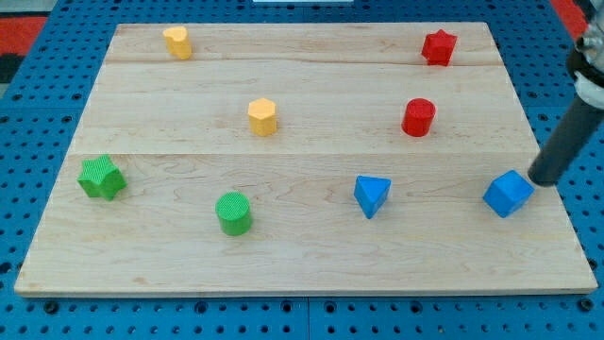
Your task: Push blue cube towards the blue triangle
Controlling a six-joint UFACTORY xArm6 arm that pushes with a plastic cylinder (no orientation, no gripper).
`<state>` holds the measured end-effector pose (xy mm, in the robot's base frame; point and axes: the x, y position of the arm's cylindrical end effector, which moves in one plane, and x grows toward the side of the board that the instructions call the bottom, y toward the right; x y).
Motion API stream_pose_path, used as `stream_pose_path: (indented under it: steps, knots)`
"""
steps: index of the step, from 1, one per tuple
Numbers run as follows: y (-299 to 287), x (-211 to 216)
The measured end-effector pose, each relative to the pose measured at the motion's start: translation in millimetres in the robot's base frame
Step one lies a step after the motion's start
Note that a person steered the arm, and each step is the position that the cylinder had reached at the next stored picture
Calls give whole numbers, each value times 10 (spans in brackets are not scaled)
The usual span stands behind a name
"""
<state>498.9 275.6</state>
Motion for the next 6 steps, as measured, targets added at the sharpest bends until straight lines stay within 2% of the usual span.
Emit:
stream_pose_path:
  steps: [1, 3, 4, 6]
  knots:
    - [-182, 281]
    - [-510, -168]
    - [-924, -176]
    - [-1353, -7]
